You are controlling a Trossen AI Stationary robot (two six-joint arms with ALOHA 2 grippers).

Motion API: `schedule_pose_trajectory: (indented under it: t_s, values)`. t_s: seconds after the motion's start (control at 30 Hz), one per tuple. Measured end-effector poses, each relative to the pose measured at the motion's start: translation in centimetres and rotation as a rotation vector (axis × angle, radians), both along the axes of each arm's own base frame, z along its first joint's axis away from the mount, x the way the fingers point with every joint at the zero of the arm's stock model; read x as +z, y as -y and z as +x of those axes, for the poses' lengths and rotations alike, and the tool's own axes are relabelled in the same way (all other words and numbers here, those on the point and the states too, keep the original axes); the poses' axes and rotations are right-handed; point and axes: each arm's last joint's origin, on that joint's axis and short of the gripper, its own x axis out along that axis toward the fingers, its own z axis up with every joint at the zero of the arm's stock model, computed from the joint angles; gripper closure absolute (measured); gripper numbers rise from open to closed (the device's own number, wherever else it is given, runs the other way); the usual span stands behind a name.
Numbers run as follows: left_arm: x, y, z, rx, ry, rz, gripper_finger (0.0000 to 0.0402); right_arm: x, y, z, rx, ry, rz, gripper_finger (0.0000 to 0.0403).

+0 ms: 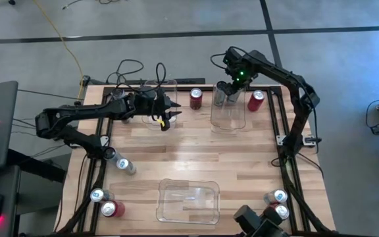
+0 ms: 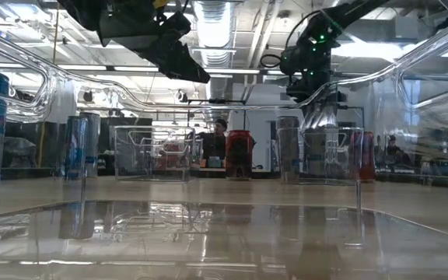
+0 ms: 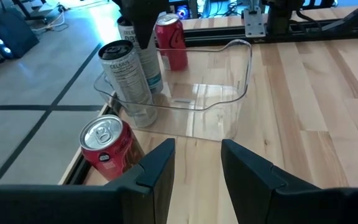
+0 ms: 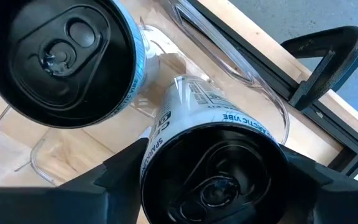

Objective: Sort soda cans
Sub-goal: Put the bottom right white-blue soda can into the top right transparent bin, then put the top white-blue soda can into the top right transparent bin

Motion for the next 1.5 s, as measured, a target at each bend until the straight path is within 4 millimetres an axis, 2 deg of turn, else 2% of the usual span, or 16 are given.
schedule_pose_trajectory:
  t_s: [0.27,0.57,0.7,0.9,1.03,1.13,1.3,1.5]
  values:
    - [-0.1,0.0,0.0,0.000,-0.007,-0.003,0.0273,0.0,-0.1,0.0,0.001,0.000,0.004,0.0063]
    - [-0.1,0.0,0.0,-0.001,-0.008,0.000,0.0273,0.3,-0.2,-0.2,0.000,-0.001,0.004,0.0058]
    - [-0.1,0.0,0.0,-0.001,-0.012,-0.001,0.0273,1.6,-0.9,-0.8,0.000,0.019,-0.020,0.0058]
    - [-0.1,0.0,0.0,-0.001,-0.014,-0.002,0.0273,5.0,-2.6,-2.4,-0.011,0.087,-0.091,0.0058]
    - [-0.1,0.0,-0.1,-0.001,-0.013,-0.003,0.0273,6.6,-4.4,-3.4,-0.019,0.097,-0.093,0.0058]
    - [-0.1,0.0,-0.1,0.000,-0.015,-0.004,0.0273,7.2,-6.4,-3.7,-0.006,0.058,-0.045,0.0058]
    - [-0.2,0.0,-0.1,0.000,-0.020,-0.007,0.0273,8.5,-10.5,-3.5,0.041,0.003,-0.062,0.0058]
    - [-0.2,0.0,-0.1,0.000,-0.021,-0.008,0.0273,10.2,-15.5,-3.2,0.095,0.088,-0.085,0.0065]
